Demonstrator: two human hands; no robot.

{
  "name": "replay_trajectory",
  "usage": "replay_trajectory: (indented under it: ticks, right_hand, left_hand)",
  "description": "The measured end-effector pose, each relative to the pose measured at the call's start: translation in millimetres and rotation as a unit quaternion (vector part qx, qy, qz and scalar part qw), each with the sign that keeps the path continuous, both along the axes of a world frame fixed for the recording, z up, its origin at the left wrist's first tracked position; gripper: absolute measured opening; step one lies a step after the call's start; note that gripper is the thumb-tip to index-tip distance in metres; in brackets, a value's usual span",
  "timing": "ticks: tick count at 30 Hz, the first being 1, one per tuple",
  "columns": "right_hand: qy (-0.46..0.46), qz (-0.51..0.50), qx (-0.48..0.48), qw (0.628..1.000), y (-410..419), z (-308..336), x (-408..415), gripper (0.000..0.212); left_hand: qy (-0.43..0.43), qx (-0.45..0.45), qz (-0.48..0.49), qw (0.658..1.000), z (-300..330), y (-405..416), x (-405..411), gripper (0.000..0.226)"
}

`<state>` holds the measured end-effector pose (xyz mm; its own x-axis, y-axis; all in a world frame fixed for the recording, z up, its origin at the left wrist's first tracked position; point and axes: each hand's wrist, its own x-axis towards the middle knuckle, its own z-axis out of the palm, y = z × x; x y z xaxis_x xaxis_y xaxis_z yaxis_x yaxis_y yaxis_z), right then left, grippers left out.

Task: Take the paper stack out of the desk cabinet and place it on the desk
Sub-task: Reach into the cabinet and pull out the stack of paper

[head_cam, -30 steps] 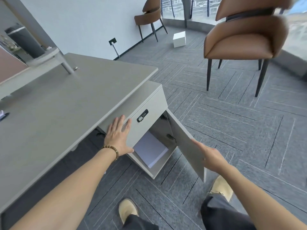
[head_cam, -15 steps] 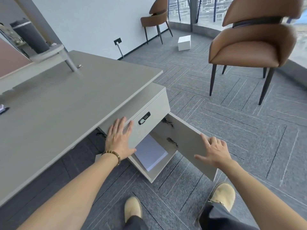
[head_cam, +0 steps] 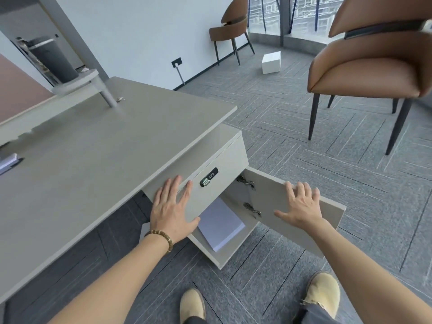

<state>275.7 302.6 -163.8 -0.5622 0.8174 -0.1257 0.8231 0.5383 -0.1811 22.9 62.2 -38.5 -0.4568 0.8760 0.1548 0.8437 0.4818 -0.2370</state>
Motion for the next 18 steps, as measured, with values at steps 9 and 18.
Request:
replay_trajectory:
  ticks: [9,18]
  right_hand:
    - [-0.012,-0.001,-0.051,0.999,-0.8,18.8,-3.2,0.107]
    - [0.029,0.137,-0.11,0.984,-30.7,1.9,-51.5,0.078]
  left_hand:
    - [-0.031,-0.002,0.034,0.999,7.0,2.4,20.6,0.097]
    - [-0.245,0.011,0.059,0.968,-99.3,13.1,78.0,0.078]
